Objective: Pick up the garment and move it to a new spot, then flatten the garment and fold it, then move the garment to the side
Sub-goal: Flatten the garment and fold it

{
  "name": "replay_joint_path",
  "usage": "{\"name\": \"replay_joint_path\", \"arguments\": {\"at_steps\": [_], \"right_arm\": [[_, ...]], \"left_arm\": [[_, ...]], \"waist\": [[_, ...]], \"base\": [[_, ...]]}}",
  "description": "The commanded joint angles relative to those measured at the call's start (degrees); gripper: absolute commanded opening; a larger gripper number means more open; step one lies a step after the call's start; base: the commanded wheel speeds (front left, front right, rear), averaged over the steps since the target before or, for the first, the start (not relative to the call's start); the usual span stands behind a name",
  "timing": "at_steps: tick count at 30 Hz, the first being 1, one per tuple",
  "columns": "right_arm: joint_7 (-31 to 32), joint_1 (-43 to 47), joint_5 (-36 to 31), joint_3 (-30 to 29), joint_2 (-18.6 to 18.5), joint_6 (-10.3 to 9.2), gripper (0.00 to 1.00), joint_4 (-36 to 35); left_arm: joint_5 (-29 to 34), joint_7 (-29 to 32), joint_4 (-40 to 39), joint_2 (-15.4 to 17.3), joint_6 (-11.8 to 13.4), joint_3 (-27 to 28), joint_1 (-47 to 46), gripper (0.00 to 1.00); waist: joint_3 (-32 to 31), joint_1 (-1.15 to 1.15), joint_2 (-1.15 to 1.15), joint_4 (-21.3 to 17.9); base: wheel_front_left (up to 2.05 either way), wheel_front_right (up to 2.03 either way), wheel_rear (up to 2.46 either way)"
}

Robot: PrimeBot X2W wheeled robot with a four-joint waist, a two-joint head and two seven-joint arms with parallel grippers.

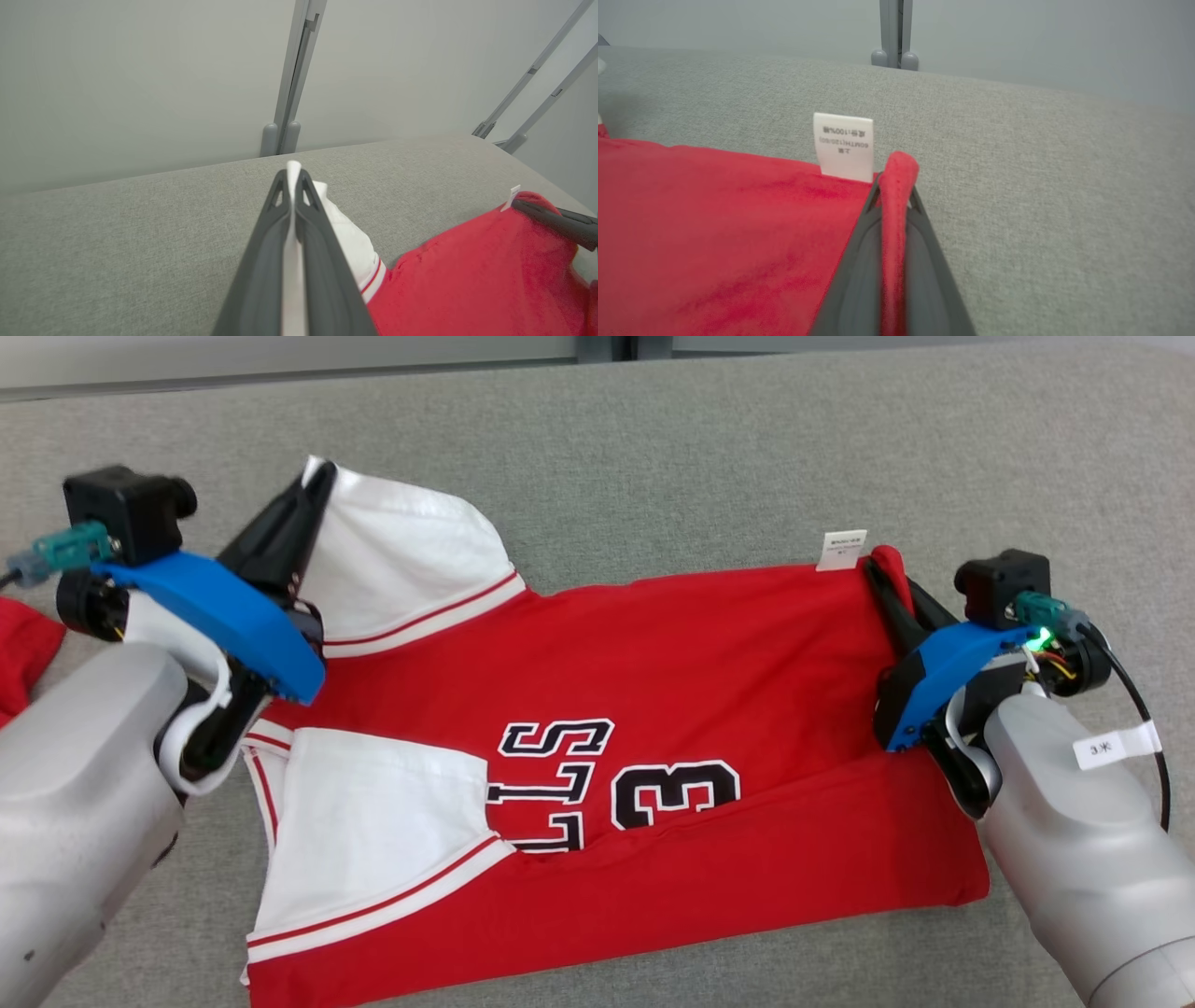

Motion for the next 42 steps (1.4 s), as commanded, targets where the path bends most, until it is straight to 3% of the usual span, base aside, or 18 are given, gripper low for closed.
{"name": "replay_joint_path", "arguments": {"at_steps": [1, 10, 17, 25, 40, 41, 42], "right_arm": [[-0.85, 1.19, -0.07, -0.36, -0.37, -0.01, 0.0, 0.66], [-2.54, 4.41, -1.18, -2.89, -0.76, -0.01, 0.0, 1.37], [-2.68, 9.11, -3.65, -6.92, -0.99, -0.01, 0.0, -2.51], [-2.68, 16.74, -7.3, -13.13, -0.61, -0.01, 0.0, -9.97], [-2.69, 32.73, -11.06, -22.16, 3.06, -0.01, 0.0, -25.47], [-2.69, 33.58, -11.17, -22.45, 3.31, 0.0, 0.26, -26.39], [-2.68, 34.45, -11.16, -22.97, 3.61, -0.01, 0.93, -27.14]], "left_arm": [[0.66, -0.48, -1.58, 0.85, -0.05, 0.42, 1.68, 0.0], [8.39, -0.68, -10.97, 2.17, -0.05, 10.42, 12.53, 0.0], [15.64, -0.69, -17.66, 0.7, 1.1, 17.62, 24.08, 0.0], [19.41, -0.69, -20.46, -1.16, 1.78, 20.63, 33.87, 0.0], [22.11, -0.7, -15.75, -5.43, 1.3, 23.38, 43.65, 0.0], [22.42, -0.7, -15.34, -5.72, 1.23, 23.67, 43.87, 0.0], [22.8, -0.7, -15.06, -6.09, 1.26, 24.11, 44.0, 0.24]], "waist": [[-0.47, 0.01, 0.0, 0.39], [-2.75, 0.01, 0.0, 2.1], [-4.39, 0.01, 0.0, 3.61], [-6.45, 0.01, 0.0, 5.0], [-9.18, 0.01, 0.0, 6.39], [-9.26, 0.01, 0.0, 6.44], [-9.42, 0.01, 0.0, 6.47]], "base": [[0.0, 0.0, 0.0], [0.0, 0.0, 0.0], [0.0, 0.0, 0.0], [0.0, 0.0, 0.0], [0.0, 0.0, 0.0], [0.0, 0.0, 0.0], [0.0, 0.0, 0.0]]}}
